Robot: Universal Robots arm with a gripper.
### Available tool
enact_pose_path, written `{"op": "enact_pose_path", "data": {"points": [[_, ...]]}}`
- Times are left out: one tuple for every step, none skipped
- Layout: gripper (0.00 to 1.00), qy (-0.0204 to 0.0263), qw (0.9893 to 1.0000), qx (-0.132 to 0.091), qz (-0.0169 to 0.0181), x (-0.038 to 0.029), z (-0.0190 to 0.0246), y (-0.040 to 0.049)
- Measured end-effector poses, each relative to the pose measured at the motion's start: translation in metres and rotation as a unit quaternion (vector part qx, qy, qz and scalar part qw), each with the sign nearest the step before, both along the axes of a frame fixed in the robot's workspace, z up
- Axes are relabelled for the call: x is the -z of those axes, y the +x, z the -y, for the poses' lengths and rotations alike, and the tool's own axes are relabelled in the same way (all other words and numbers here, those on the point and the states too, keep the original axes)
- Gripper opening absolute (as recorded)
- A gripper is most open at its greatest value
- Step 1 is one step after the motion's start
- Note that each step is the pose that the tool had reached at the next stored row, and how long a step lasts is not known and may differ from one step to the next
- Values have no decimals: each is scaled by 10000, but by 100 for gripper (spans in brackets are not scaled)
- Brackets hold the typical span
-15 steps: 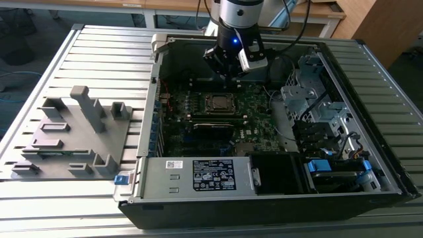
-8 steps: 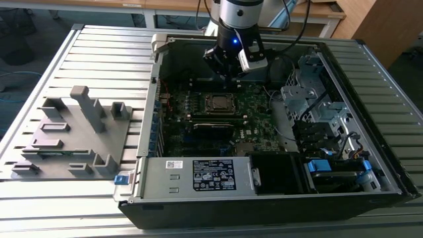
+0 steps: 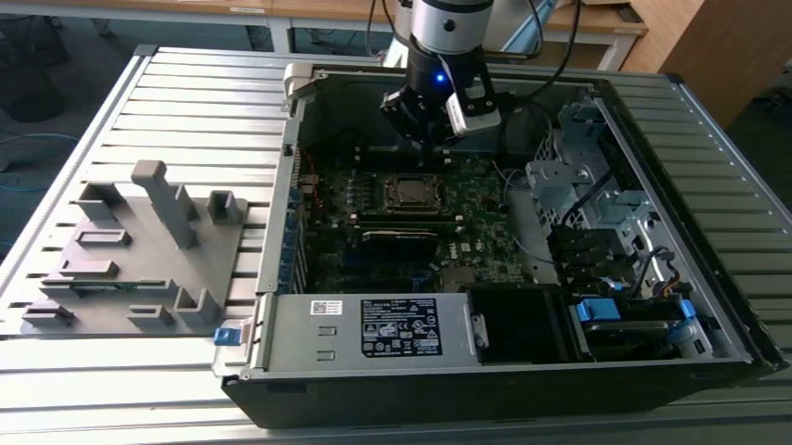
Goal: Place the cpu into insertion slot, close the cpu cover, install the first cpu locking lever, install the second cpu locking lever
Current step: 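Install the second cpu locking lever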
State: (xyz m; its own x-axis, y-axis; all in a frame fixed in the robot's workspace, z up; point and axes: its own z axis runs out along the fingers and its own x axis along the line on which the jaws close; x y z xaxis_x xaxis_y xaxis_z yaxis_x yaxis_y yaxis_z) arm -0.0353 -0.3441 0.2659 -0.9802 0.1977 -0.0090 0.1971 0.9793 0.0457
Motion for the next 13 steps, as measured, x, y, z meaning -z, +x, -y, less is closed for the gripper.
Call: {"op": "enact_pose_path", "data": {"points": [[10, 2, 10000, 0, 1, 3, 0, 0], [10, 4, 10000, 0, 1, 8, 0, 0], [10, 3, 10000, 0, 1, 11, -1, 0], [10, 3, 10000, -1, 0, 15, 0, 0], [10, 3, 10000, 0, 0, 20, 0, 0], [10, 4, 10000, 0, 0, 25, 0, 0], [10, 4, 10000, 0, 0, 30, 0, 0], [10, 4, 10000, 0, 0, 35, 0, 0], [10, 4, 10000, 0, 0, 41, 0, 0], [10, 4, 10000, 0, 0, 48, 1, 0], [10, 4, 10000, -1, 0, 54, 2, 0], [10, 3, 10000, -3, 0, 58, 4, 0], [10, 3, 10000, -5, 0, 61, 6, 0]]}}
